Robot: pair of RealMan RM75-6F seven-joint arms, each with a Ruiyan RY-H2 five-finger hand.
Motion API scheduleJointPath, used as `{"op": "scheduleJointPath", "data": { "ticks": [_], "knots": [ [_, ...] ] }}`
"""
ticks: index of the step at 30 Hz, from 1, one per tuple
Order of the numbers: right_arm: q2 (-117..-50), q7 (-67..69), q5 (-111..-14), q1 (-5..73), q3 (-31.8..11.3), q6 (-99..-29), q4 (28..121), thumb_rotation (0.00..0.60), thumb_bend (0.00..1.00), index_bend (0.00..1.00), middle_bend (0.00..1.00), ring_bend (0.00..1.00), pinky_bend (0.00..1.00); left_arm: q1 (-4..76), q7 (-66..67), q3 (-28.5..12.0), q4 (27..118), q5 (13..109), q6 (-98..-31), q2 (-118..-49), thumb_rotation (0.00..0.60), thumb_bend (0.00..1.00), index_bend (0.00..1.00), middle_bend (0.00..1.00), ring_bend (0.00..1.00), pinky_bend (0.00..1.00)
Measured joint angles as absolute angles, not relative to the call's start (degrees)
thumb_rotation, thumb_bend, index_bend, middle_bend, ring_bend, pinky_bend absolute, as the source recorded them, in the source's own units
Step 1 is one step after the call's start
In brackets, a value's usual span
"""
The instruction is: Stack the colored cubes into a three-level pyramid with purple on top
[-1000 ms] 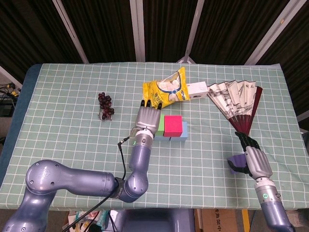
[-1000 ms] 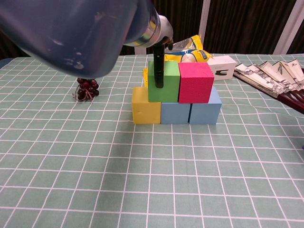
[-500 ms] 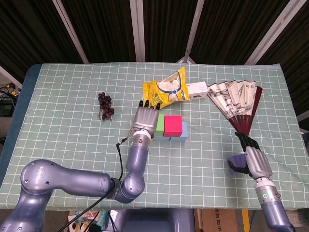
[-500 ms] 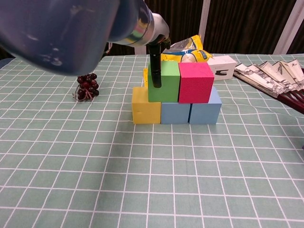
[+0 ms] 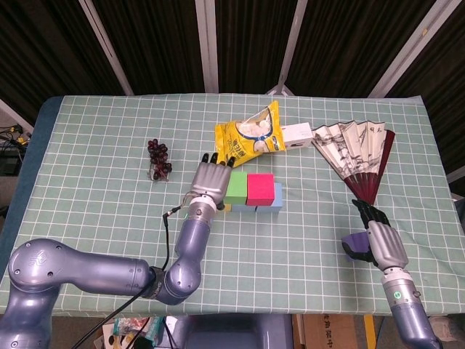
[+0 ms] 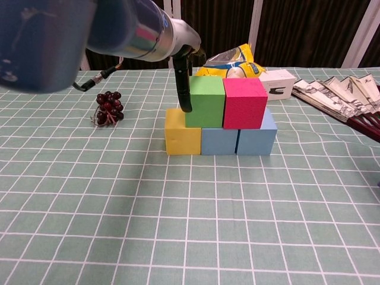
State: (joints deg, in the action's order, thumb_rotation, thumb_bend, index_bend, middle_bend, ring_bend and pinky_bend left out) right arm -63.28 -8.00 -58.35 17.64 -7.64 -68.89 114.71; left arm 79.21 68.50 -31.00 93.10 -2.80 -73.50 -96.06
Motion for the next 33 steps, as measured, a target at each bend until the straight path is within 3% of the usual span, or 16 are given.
{"op": "scheduleJointPath", "data": {
  "ticks": [33],
  "knots": [
    [-63.4, -8.2, -58.0, 17.7, -7.6, -68.7, 114.4, 0.600, 0.34, 0.00, 0.06, 0.00, 0.00, 81.1, 65.8, -28.9, 90.8, -2.3, -71.1, -97.7, 0.600, 0.11, 0.00, 0.21, 0.03, 0.00]
  ]
}}
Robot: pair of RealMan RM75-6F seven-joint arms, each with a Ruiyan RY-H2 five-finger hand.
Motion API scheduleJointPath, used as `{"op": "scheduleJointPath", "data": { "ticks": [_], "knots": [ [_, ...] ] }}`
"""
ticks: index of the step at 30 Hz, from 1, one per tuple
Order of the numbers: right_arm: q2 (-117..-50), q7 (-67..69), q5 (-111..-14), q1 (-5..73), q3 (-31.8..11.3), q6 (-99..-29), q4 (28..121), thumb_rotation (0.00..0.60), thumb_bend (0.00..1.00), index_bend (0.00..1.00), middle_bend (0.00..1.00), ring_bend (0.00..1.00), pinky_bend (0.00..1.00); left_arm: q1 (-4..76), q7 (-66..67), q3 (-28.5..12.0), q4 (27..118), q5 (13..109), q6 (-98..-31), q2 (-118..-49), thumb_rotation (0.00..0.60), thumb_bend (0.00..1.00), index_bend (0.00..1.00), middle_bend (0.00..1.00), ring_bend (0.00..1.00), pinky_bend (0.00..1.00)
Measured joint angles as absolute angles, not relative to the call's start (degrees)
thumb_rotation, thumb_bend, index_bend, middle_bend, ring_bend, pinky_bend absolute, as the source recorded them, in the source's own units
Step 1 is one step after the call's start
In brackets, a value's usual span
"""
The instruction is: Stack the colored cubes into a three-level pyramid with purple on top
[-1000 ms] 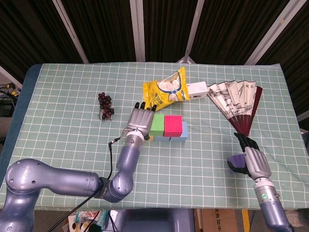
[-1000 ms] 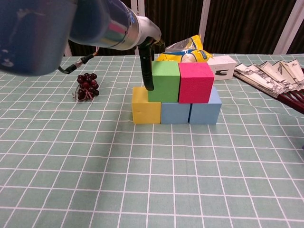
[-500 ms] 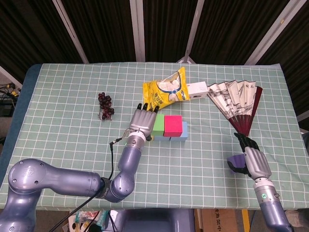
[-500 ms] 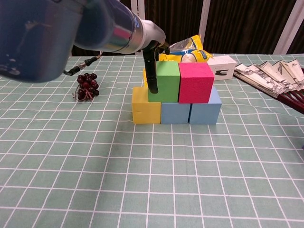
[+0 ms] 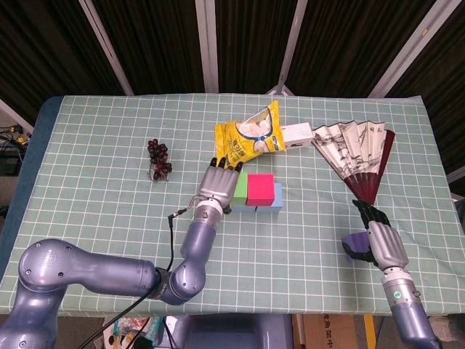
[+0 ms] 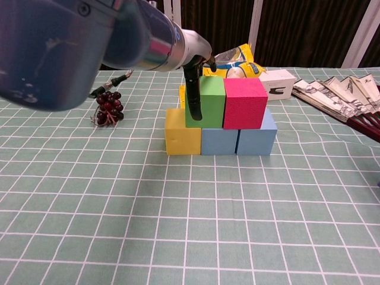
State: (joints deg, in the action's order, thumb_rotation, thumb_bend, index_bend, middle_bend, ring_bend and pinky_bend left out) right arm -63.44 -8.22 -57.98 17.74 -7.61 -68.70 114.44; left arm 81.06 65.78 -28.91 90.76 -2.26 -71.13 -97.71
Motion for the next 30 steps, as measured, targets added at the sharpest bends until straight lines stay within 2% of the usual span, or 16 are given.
{"op": "scheduleJointPath", "data": {
  "ticks": [27, 30],
  "knots": [
    [-63.5, -8.2, -58.0, 17.7, -7.5, -68.7, 114.5, 0.600, 0.34, 0.00, 0.06, 0.00, 0.00, 81.6, 65.2, -28.5, 90.7, -2.5, -71.4, -97.8, 0.600, 0.11, 0.00, 0.22, 0.03, 0.00],
    [-63.5, -8.3, -57.9, 17.7, -7.5, -68.6, 114.5, 0.600, 0.34, 0.00, 0.06, 0.00, 0.00, 81.5, 64.9, -28.4, 90.7, -2.2, -71.3, -97.8, 0.600, 0.15, 0.00, 0.23, 0.03, 0.00]
  ]
}}
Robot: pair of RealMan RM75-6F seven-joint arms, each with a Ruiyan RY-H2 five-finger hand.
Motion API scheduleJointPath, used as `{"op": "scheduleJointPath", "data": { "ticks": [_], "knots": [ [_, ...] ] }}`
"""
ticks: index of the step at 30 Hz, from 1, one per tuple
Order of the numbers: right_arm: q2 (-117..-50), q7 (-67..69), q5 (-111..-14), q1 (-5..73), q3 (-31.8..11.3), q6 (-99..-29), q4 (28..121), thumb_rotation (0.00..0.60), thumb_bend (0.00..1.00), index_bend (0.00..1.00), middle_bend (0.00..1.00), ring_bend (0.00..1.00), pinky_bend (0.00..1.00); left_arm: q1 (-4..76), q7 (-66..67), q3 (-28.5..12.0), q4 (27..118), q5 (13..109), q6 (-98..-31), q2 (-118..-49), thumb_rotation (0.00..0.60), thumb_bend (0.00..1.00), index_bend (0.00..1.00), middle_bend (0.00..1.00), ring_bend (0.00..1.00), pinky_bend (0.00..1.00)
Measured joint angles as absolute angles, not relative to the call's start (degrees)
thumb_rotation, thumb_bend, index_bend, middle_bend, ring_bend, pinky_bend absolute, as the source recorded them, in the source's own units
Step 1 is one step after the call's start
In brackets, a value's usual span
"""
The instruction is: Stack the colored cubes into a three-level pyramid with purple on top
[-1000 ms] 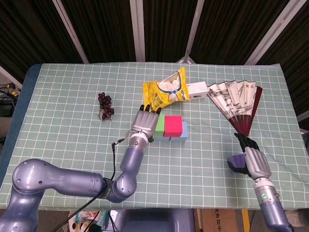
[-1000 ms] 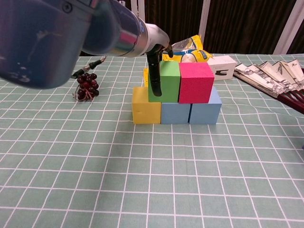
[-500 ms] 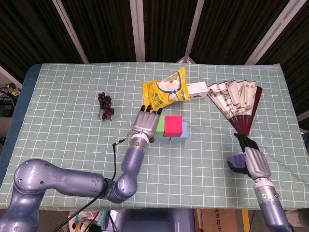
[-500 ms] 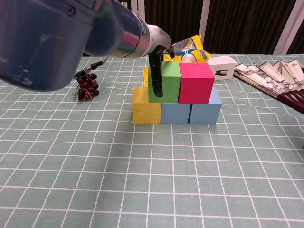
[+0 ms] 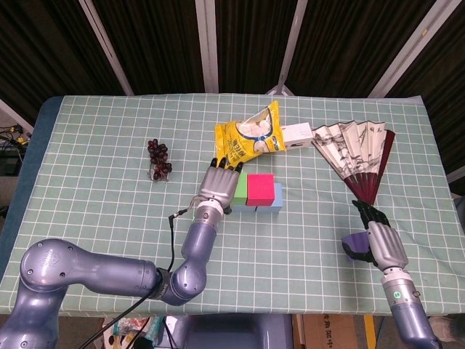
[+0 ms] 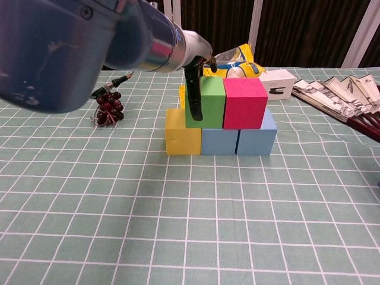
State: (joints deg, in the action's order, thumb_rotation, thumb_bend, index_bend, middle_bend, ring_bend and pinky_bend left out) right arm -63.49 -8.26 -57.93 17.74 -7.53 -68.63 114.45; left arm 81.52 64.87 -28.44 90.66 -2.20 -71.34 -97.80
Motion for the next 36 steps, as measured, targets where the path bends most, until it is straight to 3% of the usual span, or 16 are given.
{"op": "scheduleJointPath", "data": {
  "ticks": [6, 36],
  "knots": [
    [-63.5, -8.3, -57.9, 17.7, -7.5, -68.7, 114.4, 0.600, 0.34, 0.00, 0.06, 0.00, 0.00, 81.5, 64.3, -28.4, 90.2, -1.9, -71.5, -98.1, 0.600, 0.25, 0.00, 0.24, 0.03, 0.00],
    [-63.5, -8.3, -58.1, 17.7, -7.4, -68.5, 114.4, 0.600, 0.34, 0.00, 0.06, 0.00, 0.00, 80.9, 63.0, -28.1, 90.2, -0.8, -71.6, -98.3, 0.600, 0.24, 0.00, 0.20, 0.03, 0.00]
  ]
}}
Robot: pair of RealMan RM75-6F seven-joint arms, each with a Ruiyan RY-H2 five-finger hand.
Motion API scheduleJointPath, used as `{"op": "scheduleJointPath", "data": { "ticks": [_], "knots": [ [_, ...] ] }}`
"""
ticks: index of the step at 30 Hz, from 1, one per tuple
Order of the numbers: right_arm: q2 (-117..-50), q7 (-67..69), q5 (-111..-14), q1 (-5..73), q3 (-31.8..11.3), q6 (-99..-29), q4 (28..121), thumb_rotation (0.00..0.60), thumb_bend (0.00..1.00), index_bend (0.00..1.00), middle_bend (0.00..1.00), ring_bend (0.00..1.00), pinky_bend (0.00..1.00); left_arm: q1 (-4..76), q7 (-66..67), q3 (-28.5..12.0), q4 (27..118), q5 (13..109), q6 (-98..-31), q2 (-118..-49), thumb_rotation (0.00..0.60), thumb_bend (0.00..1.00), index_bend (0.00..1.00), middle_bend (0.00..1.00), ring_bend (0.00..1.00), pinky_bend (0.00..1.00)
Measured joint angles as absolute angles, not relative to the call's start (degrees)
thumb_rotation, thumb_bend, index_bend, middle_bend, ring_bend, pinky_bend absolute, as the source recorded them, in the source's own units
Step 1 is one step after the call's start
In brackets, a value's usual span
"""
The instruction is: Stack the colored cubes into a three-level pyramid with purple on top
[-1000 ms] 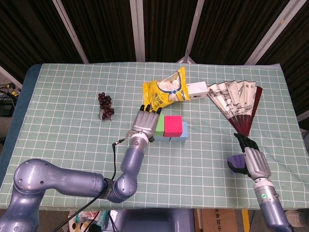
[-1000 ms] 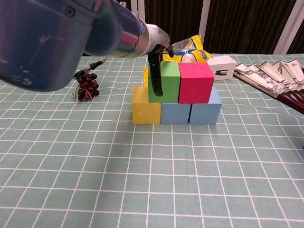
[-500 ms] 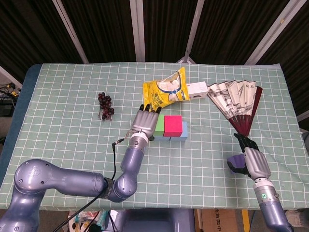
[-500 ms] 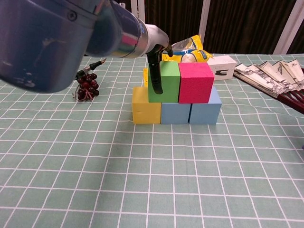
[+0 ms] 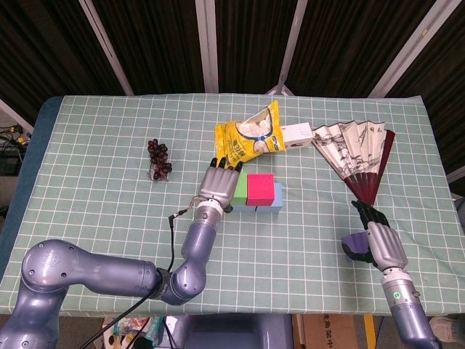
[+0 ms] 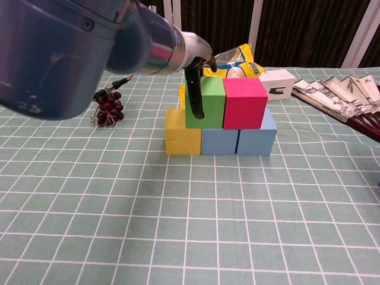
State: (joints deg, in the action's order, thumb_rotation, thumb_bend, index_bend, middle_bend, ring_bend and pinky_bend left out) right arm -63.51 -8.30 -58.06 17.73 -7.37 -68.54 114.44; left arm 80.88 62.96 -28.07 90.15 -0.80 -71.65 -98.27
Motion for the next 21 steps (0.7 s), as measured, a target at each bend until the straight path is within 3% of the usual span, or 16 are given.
{"op": "scheduleJointPath", "data": {
  "ticks": [12, 21],
  "knots": [
    [-63.5, -8.4, -58.2, 17.7, -7.3, -68.6, 114.3, 0.600, 0.34, 0.00, 0.06, 0.00, 0.00, 78.0, 60.3, -27.9, 94.2, 1.3, -73.6, -95.3, 0.600, 0.14, 0.00, 0.16, 0.03, 0.00],
    [-63.7, -9.0, -59.0, 17.7, -7.0, -68.9, 114.2, 0.600, 0.34, 0.00, 0.06, 0.00, 0.00, 71.7, 54.1, -25.4, 103.4, 9.8, -77.0, -89.9, 0.600, 0.10, 0.00, 0.14, 0.03, 0.00]
  ]
}}
